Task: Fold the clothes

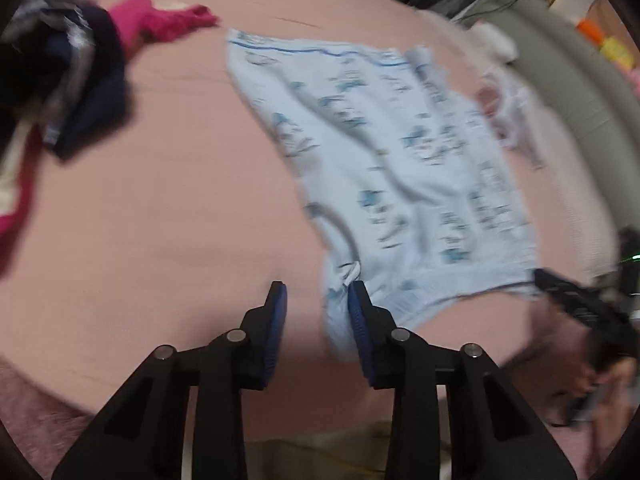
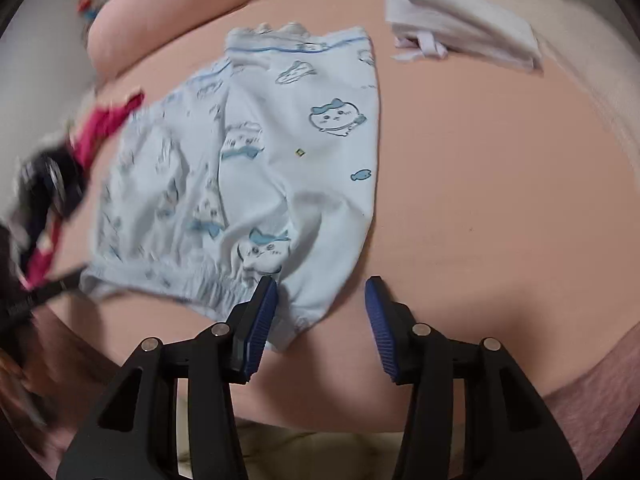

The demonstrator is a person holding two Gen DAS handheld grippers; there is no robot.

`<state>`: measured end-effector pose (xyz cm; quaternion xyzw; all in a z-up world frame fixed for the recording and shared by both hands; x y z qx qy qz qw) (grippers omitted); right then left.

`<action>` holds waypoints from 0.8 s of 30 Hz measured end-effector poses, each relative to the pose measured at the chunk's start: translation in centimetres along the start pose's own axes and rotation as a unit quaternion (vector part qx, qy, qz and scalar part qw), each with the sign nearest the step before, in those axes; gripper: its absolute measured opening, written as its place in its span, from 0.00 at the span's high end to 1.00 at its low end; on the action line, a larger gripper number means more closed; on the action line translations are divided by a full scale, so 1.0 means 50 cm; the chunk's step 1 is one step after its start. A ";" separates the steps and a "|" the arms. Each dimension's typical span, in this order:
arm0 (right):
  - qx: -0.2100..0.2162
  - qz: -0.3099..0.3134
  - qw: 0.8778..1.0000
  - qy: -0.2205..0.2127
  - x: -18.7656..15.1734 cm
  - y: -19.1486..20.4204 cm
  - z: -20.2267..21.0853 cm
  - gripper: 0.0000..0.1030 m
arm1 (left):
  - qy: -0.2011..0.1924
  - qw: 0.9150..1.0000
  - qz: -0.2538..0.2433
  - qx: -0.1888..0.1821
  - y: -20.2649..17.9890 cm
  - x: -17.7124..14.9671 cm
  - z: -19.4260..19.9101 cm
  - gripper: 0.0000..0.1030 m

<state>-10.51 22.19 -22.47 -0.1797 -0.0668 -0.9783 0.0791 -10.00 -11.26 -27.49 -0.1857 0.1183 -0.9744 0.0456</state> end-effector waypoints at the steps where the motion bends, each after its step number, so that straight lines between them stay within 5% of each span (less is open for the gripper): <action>1: -0.029 -0.001 1.000 -0.002 -0.003 -0.010 0.006 0.55 | -0.006 1.000 0.005 0.013 0.007 -0.001 0.007 0.66; 3: -0.048 -0.024 0.999 -0.007 -0.011 -0.036 0.016 0.53 | -0.013 1.000 0.027 -0.009 0.014 -0.004 0.016 0.66; 7: 0.064 -0.080 0.995 -0.001 0.001 -0.028 0.011 0.52 | -0.009 0.989 0.083 -0.120 0.003 -0.004 0.019 0.66; 10: 0.144 -0.102 0.984 0.016 0.005 0.002 -0.004 0.45 | 0.009 0.981 0.102 -0.164 -0.008 -0.012 0.005 0.66; 13: 0.134 -0.093 0.986 0.021 0.004 0.016 -0.023 0.42 | 0.019 0.971 0.131 -0.198 -0.007 -0.019 -0.003 0.66; 16: 0.161 -0.084 0.983 0.024 0.015 0.035 -0.028 0.60 | 0.028 0.952 0.167 -0.255 -0.006 -0.016 -0.010 0.66; 20: 0.177 -0.092 0.979 0.038 0.032 0.040 -0.055 0.64 | 0.035 0.967 0.147 -0.205 -0.011 -0.022 -0.028 0.67; 24: 0.163 -0.094 0.982 0.027 0.042 0.044 -0.058 0.57 | 0.027 0.983 0.109 -0.143 -0.026 -0.021 -0.029 0.65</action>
Point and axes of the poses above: each gripper's, at about its wrist camera, not at the fingertips, and z roughly against the way its jaws point, y to its left, x to its top, the point moved 9 cm from there along -z, roughly the way its jaws point, and after that the axes turned 4 degrees about y, right-handed, at the moved point
